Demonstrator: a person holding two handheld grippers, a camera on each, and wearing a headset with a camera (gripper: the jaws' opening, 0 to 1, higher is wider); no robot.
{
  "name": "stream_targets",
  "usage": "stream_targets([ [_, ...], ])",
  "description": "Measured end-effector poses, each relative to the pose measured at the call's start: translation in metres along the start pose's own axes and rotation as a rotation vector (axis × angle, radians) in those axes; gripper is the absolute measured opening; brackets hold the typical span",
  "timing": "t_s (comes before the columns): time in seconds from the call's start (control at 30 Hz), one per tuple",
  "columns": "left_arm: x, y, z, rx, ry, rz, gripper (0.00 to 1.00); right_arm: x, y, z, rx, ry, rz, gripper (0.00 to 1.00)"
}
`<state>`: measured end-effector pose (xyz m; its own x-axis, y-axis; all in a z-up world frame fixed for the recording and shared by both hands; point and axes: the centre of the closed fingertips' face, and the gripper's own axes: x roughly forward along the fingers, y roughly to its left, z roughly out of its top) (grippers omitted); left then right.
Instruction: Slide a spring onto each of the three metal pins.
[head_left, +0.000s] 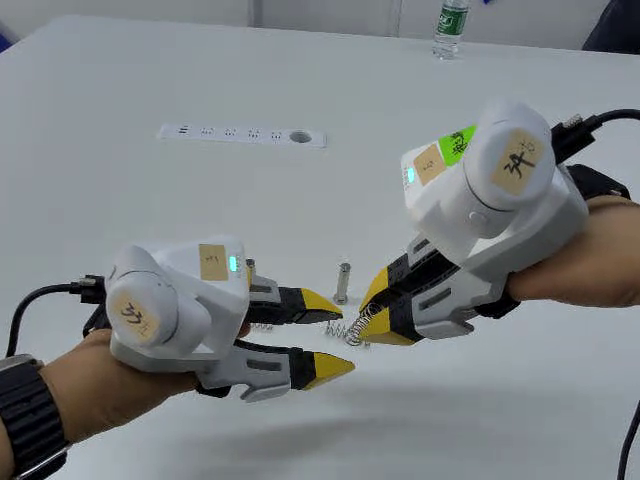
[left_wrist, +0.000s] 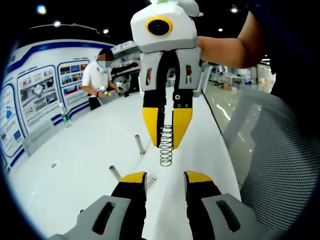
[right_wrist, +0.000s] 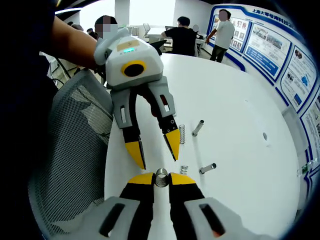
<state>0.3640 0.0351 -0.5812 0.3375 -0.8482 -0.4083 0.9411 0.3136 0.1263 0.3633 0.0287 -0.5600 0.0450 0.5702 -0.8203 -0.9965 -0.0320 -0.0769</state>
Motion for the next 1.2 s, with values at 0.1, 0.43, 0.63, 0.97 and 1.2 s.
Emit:
stream_targets([
  [0.1,-0.007,0.004,-0.006,-0.026,0.009,0.017,0.34,-0.004,-0.005,-0.007,0.013,0.009,-0.013,0.12],
  [0.43,-0.028,0.014,-0.020,-0.078,0.018,0.073,0.41,-0.015,-0.013,-0.022,0.050,0.033,-0.034,0.12],
  [0.63,-0.041,0.018,-0.030,-0.106,0.026,0.112,0.45,-0.022,-0.018,-0.031,0.069,0.045,-0.049,0.12],
  [0.97,-0.063,0.028,-0.041,-0.162,0.017,0.198,0.50,-0.040,-0.037,-0.042,0.095,0.062,-0.085,0.12],
  [1.2,-0.075,0.032,-0.049,-0.192,0.015,0.245,0.53,-0.054,-0.052,-0.049,0.110,0.090,-0.109,0.12],
])
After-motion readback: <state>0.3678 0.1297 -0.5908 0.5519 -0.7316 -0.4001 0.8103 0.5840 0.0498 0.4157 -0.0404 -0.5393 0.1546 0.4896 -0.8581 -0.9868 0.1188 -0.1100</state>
